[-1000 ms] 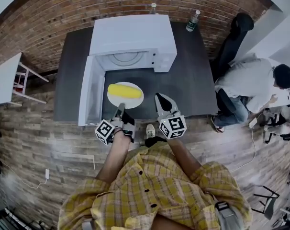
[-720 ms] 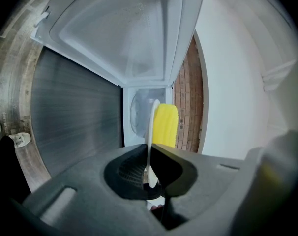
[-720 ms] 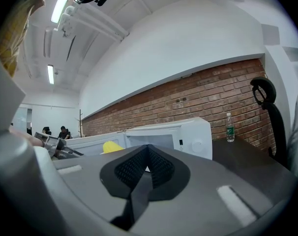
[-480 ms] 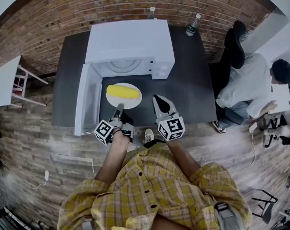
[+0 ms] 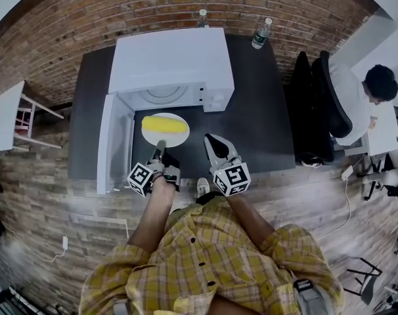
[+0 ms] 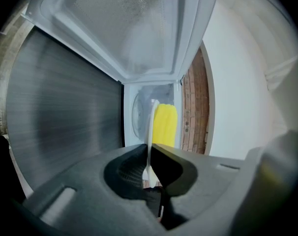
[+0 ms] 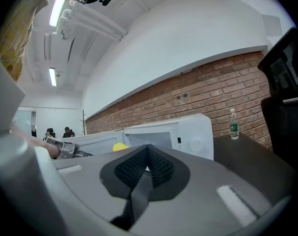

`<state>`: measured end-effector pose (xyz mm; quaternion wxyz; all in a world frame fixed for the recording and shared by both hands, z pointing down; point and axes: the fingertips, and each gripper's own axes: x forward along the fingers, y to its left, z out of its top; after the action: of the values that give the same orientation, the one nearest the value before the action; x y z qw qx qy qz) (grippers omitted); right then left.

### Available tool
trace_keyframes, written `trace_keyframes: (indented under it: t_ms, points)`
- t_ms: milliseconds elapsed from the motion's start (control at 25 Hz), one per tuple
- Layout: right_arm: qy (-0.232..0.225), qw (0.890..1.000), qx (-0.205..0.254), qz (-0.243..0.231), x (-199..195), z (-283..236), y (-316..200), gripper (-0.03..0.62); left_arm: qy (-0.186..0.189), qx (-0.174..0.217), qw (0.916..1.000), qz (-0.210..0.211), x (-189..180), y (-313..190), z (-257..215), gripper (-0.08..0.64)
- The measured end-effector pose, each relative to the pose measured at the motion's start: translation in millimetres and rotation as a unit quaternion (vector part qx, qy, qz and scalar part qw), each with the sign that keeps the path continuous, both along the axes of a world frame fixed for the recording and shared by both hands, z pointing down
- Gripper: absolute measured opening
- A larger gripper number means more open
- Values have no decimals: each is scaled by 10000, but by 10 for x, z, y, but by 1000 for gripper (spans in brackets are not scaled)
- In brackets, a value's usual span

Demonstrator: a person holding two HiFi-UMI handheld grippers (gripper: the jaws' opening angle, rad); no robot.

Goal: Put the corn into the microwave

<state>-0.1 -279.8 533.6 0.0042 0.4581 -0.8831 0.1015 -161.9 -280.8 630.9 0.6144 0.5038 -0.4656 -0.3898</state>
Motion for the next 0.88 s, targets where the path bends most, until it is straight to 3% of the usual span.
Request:
trace_keyframes:
  t_ms: [880]
  points:
    - [106, 9997, -207, -111, 15, 190, -262, 2, 33, -302, 9993, -202, -21, -630, 389, 21]
